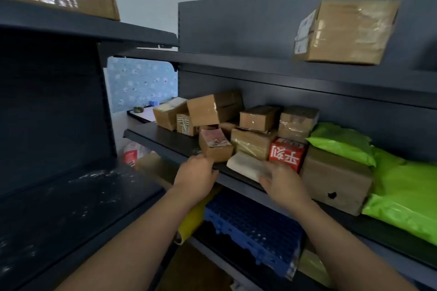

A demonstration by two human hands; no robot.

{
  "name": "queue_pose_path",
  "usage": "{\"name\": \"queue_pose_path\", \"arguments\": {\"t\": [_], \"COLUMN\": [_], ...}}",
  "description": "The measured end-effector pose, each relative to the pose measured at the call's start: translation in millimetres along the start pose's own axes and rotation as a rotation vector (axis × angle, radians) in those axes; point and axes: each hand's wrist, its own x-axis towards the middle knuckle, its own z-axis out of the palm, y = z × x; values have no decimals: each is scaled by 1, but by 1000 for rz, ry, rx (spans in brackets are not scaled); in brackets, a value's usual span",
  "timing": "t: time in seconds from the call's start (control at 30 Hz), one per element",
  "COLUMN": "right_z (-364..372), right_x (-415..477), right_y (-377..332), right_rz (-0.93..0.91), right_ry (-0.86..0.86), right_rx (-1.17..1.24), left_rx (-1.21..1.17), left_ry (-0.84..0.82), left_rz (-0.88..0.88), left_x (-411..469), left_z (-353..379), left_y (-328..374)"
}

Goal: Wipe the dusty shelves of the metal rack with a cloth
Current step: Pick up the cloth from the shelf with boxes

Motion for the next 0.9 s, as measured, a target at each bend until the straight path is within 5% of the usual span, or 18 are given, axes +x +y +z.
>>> {"name": "queue_pose_path", "arguments": {"t": [0.23, 0.5, 0.9], "right_z": [23, 24, 55], "right_x": [27, 34, 24], "right_y": [10, -2, -121], "right_rz": [129, 69, -58], "right_ry": [-226, -177, -156], "right_rx": [120, -29, 308], "left_rx": [-28, 6, 125], "left_ry": [-153, -219, -84], "left_rz": [-30, 1, -260], "left_x": [44, 32, -78], "left_z": [31, 50, -7], "left_y": [12, -18, -128]}}
